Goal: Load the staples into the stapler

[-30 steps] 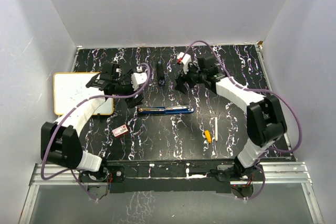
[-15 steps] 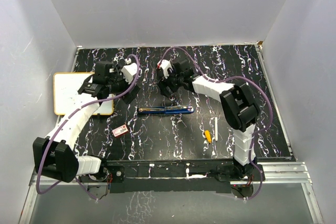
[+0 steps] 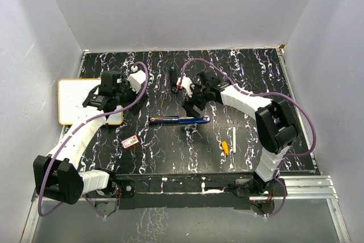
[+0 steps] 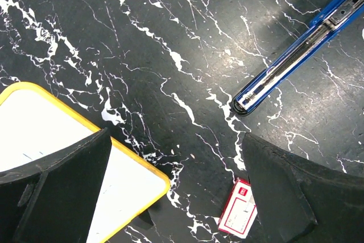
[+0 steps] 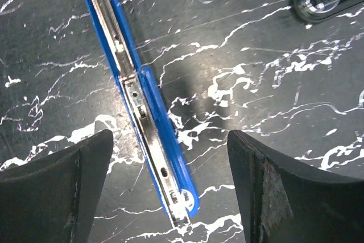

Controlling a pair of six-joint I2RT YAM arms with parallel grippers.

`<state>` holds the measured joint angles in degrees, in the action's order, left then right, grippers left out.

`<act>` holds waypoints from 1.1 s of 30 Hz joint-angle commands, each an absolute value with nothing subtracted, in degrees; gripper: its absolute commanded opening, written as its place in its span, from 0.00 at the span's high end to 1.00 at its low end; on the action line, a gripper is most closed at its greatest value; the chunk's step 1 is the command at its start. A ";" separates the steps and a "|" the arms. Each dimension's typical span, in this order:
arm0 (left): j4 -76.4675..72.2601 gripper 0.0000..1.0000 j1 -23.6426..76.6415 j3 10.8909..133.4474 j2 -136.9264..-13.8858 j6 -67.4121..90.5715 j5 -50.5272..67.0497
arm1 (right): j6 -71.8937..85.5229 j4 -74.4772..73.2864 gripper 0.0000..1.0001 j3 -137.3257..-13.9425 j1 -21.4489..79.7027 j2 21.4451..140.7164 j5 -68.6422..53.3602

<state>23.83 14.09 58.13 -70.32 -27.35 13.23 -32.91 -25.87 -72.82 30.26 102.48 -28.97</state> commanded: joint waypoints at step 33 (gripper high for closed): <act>25.29 0.03 13.62 60.52 -72.28 -25.11 12.10 | -9.36 -9.22 0.86 -43.73 37.22 88.16 -8.15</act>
<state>24.14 13.98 58.61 -72.90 -25.85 11.77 -12.64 -12.08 -47.09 36.36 90.45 -11.03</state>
